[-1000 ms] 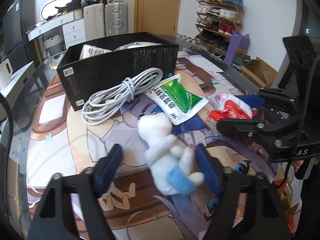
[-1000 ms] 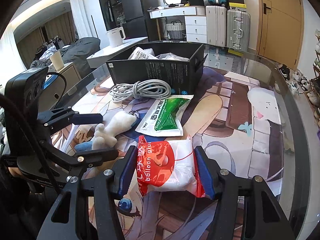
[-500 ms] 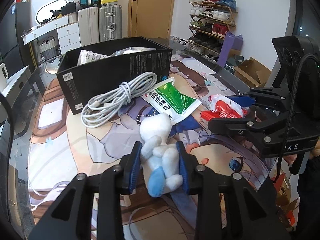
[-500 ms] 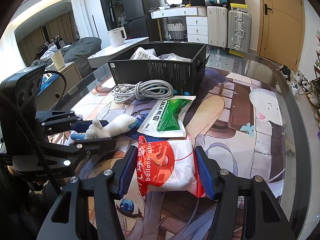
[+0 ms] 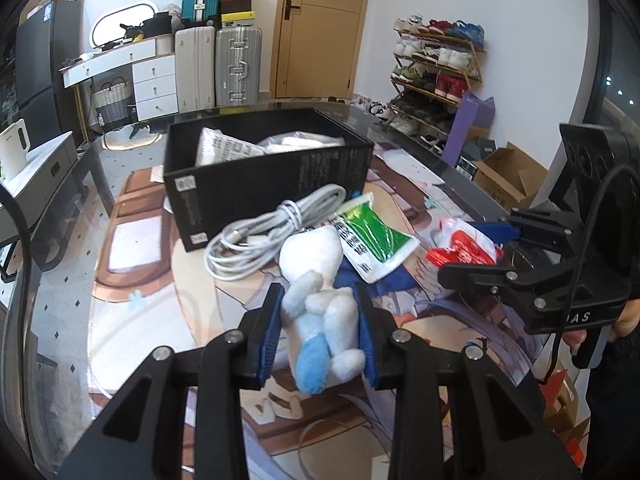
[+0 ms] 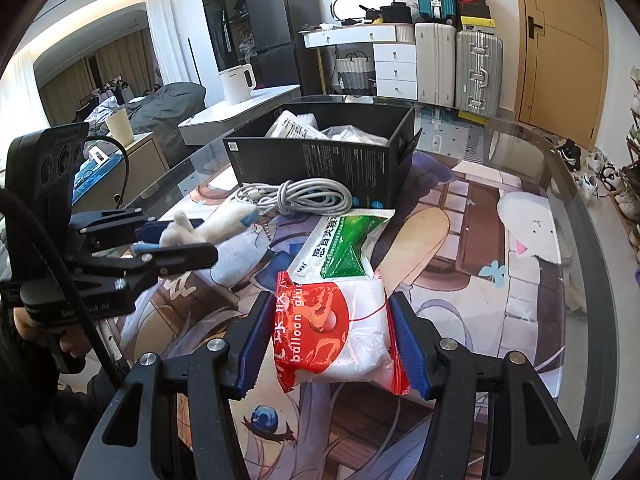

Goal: Organize soft objects
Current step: 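Carry the plush toy and balloon glue bag over the black box with both grippers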

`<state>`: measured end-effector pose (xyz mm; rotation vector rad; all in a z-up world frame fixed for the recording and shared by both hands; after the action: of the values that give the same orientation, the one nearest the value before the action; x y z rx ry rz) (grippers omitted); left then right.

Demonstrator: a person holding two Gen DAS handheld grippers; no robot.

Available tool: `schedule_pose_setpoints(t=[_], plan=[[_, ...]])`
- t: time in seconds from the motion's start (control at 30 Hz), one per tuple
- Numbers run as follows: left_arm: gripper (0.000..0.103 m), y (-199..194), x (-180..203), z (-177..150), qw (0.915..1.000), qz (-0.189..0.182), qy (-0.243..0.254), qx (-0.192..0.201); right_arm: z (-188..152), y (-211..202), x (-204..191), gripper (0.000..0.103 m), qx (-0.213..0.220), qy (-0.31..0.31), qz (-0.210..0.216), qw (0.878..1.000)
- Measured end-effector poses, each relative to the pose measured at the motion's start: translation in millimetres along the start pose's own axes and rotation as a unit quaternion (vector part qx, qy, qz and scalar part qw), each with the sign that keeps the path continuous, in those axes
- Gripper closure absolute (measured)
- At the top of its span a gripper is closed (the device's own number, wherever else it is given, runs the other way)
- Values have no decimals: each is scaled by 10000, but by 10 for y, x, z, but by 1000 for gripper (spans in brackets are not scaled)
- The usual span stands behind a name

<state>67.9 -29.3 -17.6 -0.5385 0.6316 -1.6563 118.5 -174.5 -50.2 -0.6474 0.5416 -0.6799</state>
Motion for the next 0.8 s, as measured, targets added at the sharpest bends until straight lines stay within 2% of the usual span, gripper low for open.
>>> schedule_pose_setpoints(t=[0.37,0.8], plan=[[71,-173,-298,157,9991,196,-196,318,140,-42,-204,44,159,-233,-13,9996],[71,-300,-476,313,9971,232,-343,632,442,-55,-447,44,357,-321,-74,9988]])
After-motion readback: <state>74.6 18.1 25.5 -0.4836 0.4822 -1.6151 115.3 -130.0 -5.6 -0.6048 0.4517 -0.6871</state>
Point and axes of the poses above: each gripper's, at about its wrist camera, not at the fingertips, and y roughly the way its jaws point, x to its right, z to its top, the point moved 4 cm from there along y, roughly the way its jaws point, and after that the axes turned 10 degrees about y, right-handed, at the moved point
